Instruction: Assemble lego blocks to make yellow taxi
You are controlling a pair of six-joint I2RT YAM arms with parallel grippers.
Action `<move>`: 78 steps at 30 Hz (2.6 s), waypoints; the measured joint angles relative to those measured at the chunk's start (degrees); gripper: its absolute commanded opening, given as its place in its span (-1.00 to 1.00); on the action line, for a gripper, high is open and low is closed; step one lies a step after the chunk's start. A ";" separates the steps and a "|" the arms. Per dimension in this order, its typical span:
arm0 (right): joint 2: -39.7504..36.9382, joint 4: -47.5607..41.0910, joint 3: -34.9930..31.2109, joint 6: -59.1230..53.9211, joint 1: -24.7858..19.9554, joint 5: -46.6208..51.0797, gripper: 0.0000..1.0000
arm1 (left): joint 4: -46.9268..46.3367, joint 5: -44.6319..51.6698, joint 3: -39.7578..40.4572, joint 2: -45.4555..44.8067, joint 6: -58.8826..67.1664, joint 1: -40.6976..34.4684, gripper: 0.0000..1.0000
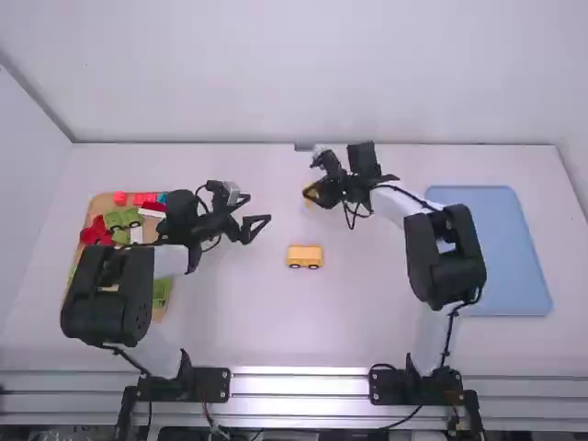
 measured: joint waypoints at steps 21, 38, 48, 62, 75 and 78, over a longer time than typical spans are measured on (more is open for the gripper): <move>-6.51 -37.55 -2.32 -33.44 4.09 31.23 -1.00 | -1.66 -7.65 0.00 0.00 2.64 2.14 0.98; -1.62 -33.00 -7.82 -48.02 7.23 30.73 -0.98 | -1.68 -7.61 0.00 0.00 3.13 2.19 0.98; -0.39 -34.25 -5.38 -46.99 7.19 31.39 0.86 | -2.08 -7.61 0.00 0.00 3.21 2.19 0.98; -0.96 -45.27 5.33 -46.80 7.87 28.35 0.97 | -1.95 -7.72 0.00 0.00 3.43 2.19 0.98; -12.26 -36.15 0.20 -50.93 -6.56 6.97 0.97 | -2.05 -12.63 0.00 0.00 3.45 2.19 0.99; -12.20 -31.04 -6.05 -51.89 -10.97 1.97 0.97 | -2.08 -12.63 0.00 0.00 3.45 2.19 0.98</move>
